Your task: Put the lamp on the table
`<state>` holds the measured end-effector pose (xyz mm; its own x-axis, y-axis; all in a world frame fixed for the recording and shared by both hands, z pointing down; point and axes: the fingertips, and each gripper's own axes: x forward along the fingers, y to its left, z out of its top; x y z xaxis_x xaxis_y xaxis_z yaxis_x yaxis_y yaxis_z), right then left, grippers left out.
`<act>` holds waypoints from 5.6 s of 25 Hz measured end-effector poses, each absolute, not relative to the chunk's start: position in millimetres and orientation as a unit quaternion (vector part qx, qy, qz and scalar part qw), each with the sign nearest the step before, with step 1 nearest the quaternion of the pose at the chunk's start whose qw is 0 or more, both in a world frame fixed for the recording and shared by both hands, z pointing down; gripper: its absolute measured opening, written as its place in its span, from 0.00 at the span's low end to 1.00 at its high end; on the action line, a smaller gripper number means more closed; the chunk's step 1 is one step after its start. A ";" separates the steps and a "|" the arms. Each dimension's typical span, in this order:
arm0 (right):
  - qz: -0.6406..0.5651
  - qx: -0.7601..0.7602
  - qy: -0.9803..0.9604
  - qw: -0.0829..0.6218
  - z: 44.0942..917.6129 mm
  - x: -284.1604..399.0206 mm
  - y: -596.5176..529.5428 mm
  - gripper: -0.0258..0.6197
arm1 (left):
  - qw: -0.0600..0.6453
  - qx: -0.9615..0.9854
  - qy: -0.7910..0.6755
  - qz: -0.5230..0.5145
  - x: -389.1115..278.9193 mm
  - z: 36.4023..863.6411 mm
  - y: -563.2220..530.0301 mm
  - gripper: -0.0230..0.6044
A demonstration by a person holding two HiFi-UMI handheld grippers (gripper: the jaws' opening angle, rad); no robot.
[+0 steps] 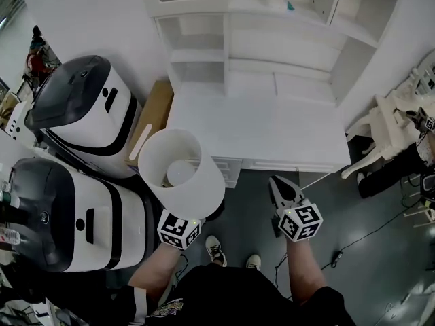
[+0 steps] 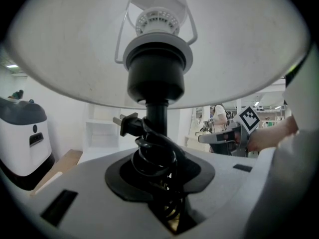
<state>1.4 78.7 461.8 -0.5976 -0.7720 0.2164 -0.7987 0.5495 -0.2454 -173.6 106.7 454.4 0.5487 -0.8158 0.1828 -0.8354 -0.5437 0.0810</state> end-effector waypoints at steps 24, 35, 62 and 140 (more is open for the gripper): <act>0.139 0.464 -0.874 0.038 445.4 -2.6 8.5 0.08 | 0.066 0.884 -0.460 0.055 -173.2 451.1 35.5 0.24; 0.144 0.435 -0.888 0.040 453.2 42.6 -72.5 0.08 | 0.065 0.862 -0.500 0.052 -131.9 457.4 -29.6 0.24; 0.152 0.377 -0.912 0.056 466.8 108.9 -190.5 0.08 | 0.058 0.815 -0.573 0.069 -58.9 476.8 -144.8 0.25; 0.229 0.460 -0.853 0.092 600.4 83.5 -413.3 0.08 | 0.040 0.859 -0.505 0.076 -47.9 588.9 -440.5 0.25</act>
